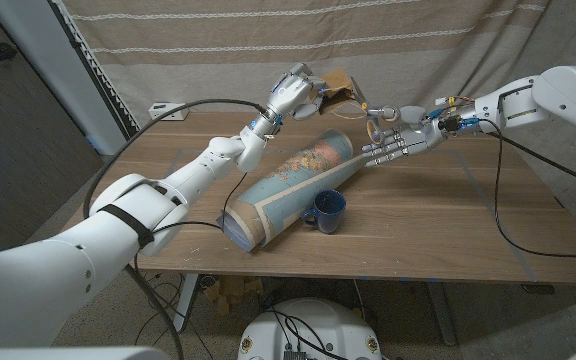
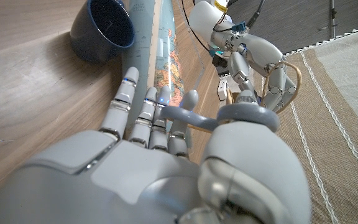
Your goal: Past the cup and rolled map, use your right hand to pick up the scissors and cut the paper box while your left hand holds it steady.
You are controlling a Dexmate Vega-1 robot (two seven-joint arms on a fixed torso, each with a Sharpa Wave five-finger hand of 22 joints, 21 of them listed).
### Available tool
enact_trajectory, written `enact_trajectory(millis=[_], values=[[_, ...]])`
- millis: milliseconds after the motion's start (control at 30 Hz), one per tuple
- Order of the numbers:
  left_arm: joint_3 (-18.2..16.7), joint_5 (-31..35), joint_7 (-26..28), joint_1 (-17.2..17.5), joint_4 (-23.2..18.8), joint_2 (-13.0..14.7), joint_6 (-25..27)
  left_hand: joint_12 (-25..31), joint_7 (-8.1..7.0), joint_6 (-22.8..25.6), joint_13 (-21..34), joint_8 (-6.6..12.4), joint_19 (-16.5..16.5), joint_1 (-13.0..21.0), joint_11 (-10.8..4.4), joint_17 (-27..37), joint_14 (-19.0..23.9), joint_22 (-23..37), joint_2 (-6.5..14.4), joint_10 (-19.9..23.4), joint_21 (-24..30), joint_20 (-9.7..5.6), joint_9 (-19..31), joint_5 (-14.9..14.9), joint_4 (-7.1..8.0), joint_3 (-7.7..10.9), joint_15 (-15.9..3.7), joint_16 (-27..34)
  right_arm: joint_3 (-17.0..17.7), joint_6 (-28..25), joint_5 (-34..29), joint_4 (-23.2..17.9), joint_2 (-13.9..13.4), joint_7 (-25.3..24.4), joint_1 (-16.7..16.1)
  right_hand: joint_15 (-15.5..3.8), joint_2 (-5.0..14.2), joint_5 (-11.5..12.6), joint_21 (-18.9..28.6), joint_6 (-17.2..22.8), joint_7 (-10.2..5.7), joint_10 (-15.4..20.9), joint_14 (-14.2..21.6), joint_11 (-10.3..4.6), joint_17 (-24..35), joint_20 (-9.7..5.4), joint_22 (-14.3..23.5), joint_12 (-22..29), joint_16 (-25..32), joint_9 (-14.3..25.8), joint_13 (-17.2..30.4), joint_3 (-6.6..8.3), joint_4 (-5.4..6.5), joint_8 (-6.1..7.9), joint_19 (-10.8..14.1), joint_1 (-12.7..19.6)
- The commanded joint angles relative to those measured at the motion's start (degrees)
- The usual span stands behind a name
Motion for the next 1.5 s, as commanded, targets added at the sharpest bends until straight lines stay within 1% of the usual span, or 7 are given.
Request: enact_trajectory(millis=[33,667,833,1067,1200,1400,1500], values=[[-0.18,0.80,0.00,0.12,-0.65,0.37,-1.24,0.20,-1.12,1.10,-0.04,3.02,0.00,0.38,-0.31,0.08,-0.13,0.02,0.63,0.09,0.34,-8.26,2.80,0.30,0.90,1.35,-4.07,-0.10,0.06,0.65,-0.86,0.11,0.50,-0.23,0.47,-0.01,-0.05,0.00,-0.19,0.25,3.57,0.23,0.15,0.15,0.10,0.37,0.13,-0.24,0.08,0.13,0.26,0.15,-0.04,-0.14,0.15,-0.21],[-0.23,1.01,0.00,0.64,-1.79,0.91,-1.96,0.36,-1.12,1.22,0.12,3.35,-0.18,0.43,-0.30,0.10,-0.13,0.03,0.61,0.08,0.60,-8.29,2.82,0.64,0.90,1.37,-4.08,-0.05,2.83,2.03,1.36,-1.27,0.15,-3.82,-1.94,-1.74,0.15,0.19,0.09,2.09,3.16,2.69,2.60,-1.19,-0.24,-0.39,0.15,0.32,0.86,-0.36,0.50,0.98,-0.96,0.34,0.86,1.46],[-0.23,1.05,0.00,0.63,-1.91,0.91,-1.98,0.41,-1.12,1.13,0.16,3.35,-0.23,0.41,-0.31,0.11,-0.11,0.01,0.61,0.12,0.63,-8.23,2.78,0.71,0.94,1.37,-4.09,-0.04,3.45,2.22,2.07,-1.86,0.00,-5.19,-2.56,-3.84,0.17,0.42,0.78,3.91,2.46,4.66,5.94,-2.05,-0.34,-2.77,0.27,0.67,2.14,-1.11,0.31,1.64,-1.70,0.79,2.57,3.08],[-0.51,0.88,0.00,0.77,-2.00,0.91,-1.80,0.38,-1.12,1.11,0.12,3.36,-0.29,0.44,-0.32,0.12,-0.05,0.01,0.62,0.06,0.72,-8.23,2.66,0.79,0.93,1.37,-4.07,-0.01,3.60,1.65,3.10,-2.06,0.03,-6.70,-2.80,-9.71,0.90,1.26,2.27,9.25,0.24,17.32,14.56,-6.16,0.33,-6.96,0.71,2.31,6.54,-3.62,-3.31,4.61,-3.39,2.44,6.14,10.61],[-0.45,0.97,0.00,0.72,-2.02,1.02,-1.78,0.44,-1.11,1.18,0.16,3.37,-0.32,0.46,-0.32,0.11,-0.05,0.01,0.61,0.12,0.77,-8.23,2.55,0.81,0.91,1.37,-4.09,-0.02,3.61,1.86,3.17,-2.27,0.05,-7.32,-2.84,-12.09,0.92,1.17,3.13,11.09,-0.56,22.29,19.20,-8.11,1.20,-8.99,0.98,3.45,9.24,-4.86,-4.41,5.60,-3.21,2.92,7.68,13.69],[-0.37,0.89,0.00,0.69,-1.89,0.98,-1.79,0.45,-1.12,1.24,0.13,3.44,-0.37,0.45,-0.31,0.11,-0.07,-0.02,0.62,0.14,0.81,-8.19,2.49,0.87,0.95,1.39,-4.07,-0.03,3.62,1.97,3.40,-2.30,0.20,-7.97,-2.73,-13.16,1.28,1.14,4.48,12.02,-0.96,23.82,20.71,-9.39,2.13,-11.29,1.30,4.85,10.59,-5.70,-3.54,6.45,-3.23,3.10,10.16,16.22],[-0.24,1.05,0.00,0.78,-2.04,0.98,-1.89,0.44,-1.12,1.20,0.09,3.44,-0.38,0.47,-0.31,0.12,0.01,-0.01,0.63,0.15,0.87,-8.21,2.43,0.88,0.93,1.37,-4.08,0.00,3.91,2.22,3.64,-2.64,0.19,-8.73,-3.05,-14.91,1.53,0.95,5.66,12.98,-1.11,25.51,22.20,-10.52,3.78,-13.28,1.70,6.70,12.35,-6.50,-2.32,6.80,-2.88,3.22,11.88,17.60]])
